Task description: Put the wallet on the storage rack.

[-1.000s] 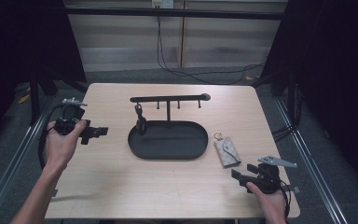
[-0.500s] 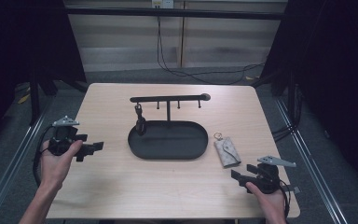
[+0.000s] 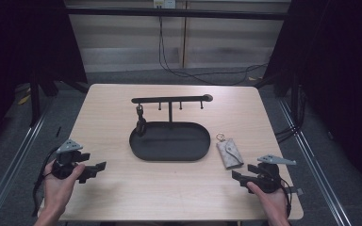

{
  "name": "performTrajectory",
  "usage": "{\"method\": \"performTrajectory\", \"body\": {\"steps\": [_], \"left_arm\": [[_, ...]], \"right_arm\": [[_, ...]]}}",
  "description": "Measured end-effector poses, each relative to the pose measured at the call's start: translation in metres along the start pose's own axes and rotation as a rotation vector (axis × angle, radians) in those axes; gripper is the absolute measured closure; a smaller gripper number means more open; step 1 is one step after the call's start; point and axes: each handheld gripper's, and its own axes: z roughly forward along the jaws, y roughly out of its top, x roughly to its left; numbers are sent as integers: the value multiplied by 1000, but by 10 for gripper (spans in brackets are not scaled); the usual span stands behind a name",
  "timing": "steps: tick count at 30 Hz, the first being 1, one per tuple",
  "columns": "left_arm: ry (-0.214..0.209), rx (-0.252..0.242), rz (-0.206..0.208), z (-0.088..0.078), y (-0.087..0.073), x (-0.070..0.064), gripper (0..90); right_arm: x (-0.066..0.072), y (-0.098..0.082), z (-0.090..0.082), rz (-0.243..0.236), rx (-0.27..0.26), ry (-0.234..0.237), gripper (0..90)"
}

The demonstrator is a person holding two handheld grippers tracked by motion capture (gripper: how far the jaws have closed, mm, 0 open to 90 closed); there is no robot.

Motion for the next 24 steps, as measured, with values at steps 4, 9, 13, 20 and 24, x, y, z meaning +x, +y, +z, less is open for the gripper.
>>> {"method": "performTrajectory", "body": {"steps": [4, 9, 13, 20, 24], "left_arm": [[-13, -23, -20, -7, -15, -1, 249], [-14, -51, -29, -13, -34, -7, 249], [-33, -78, -31, -15, -39, -11, 249], [-67, -102, 16, -14, -40, -22, 186], [-98, -113, -1, -19, -47, -23, 173]], "right_arm": [[1, 6, -1, -18, -3, 7, 214], [-1, 14, -10, -45, -14, -16, 198], [-7, 23, -9, -33, 7, 2, 175], [-9, 41, -6, -26, 72, 28, 192], [-9, 52, -5, -22, 106, 29, 205]]}}
